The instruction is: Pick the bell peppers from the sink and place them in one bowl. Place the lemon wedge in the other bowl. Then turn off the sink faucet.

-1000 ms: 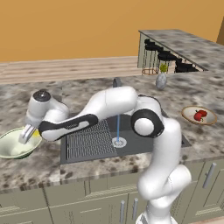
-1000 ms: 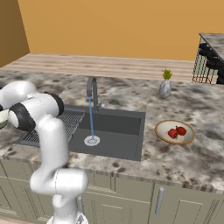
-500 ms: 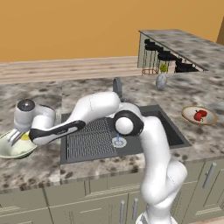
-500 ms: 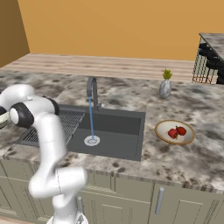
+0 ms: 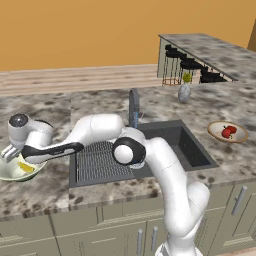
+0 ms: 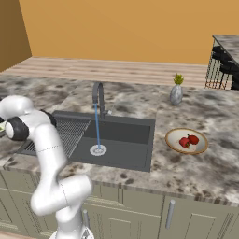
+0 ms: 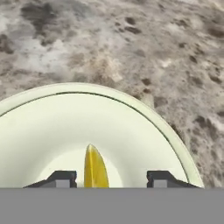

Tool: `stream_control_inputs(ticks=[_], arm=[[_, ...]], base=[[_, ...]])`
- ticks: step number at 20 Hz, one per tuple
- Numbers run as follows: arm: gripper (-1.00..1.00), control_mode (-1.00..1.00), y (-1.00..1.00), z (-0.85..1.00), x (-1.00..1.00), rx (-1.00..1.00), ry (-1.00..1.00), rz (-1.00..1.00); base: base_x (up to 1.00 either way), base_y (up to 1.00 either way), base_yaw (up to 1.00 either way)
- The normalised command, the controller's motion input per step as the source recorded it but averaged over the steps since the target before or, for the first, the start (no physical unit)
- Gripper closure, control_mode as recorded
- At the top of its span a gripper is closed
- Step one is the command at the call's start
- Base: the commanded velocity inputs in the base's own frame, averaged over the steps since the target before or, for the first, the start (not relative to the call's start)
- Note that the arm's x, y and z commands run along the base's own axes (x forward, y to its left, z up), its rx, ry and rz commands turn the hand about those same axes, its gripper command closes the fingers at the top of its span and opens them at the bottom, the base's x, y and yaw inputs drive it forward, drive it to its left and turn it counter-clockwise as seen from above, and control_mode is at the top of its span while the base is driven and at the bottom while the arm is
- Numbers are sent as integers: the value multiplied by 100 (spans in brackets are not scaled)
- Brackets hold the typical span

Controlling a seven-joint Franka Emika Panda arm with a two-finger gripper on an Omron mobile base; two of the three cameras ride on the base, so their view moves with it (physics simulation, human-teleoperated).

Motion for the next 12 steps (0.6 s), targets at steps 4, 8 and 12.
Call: stream_control_inputs(ticks=[4, 8, 12], arm=[[-100, -100, -2, 11, 16, 0, 20, -16], [-100, -100, -60, 50, -12, 0, 11, -23], [-100, -100, -62, 53, -32, 1, 0, -13]], base=[[0, 0, 0], [0, 0, 0], [0, 0, 0]])
